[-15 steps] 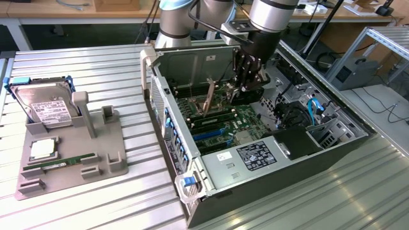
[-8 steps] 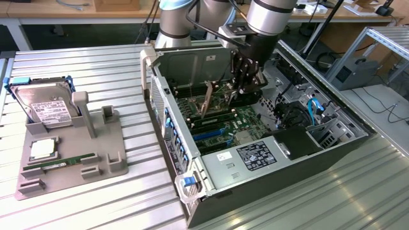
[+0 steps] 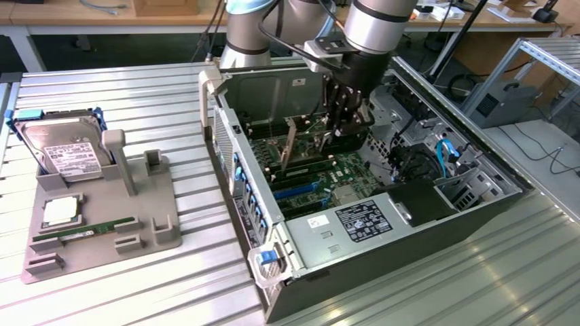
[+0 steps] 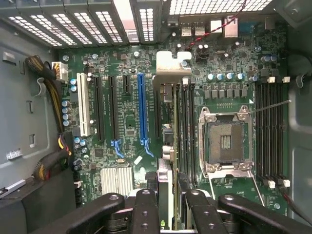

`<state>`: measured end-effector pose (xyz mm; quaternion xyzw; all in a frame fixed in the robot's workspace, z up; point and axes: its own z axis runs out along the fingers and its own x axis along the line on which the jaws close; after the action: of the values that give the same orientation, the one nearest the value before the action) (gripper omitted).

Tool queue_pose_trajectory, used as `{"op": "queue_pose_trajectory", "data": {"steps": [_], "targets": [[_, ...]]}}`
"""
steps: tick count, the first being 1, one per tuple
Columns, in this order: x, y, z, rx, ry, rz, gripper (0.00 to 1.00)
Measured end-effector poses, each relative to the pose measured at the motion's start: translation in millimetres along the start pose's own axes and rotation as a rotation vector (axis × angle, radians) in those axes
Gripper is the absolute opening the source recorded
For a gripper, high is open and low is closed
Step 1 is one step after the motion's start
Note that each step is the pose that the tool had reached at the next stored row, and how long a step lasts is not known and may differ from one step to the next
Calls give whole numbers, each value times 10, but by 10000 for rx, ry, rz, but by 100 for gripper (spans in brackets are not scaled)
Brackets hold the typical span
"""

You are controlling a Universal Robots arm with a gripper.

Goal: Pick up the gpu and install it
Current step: 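Insert the gpu into the slot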

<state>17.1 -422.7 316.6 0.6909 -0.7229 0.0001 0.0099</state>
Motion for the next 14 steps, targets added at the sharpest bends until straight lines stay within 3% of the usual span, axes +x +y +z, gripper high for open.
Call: {"op": "queue_pose_trajectory", "data": {"steps": [7,14], "targets": [[160,44,25,0,1,-3,27],[254,80,40,0,0,-16,27]]}}
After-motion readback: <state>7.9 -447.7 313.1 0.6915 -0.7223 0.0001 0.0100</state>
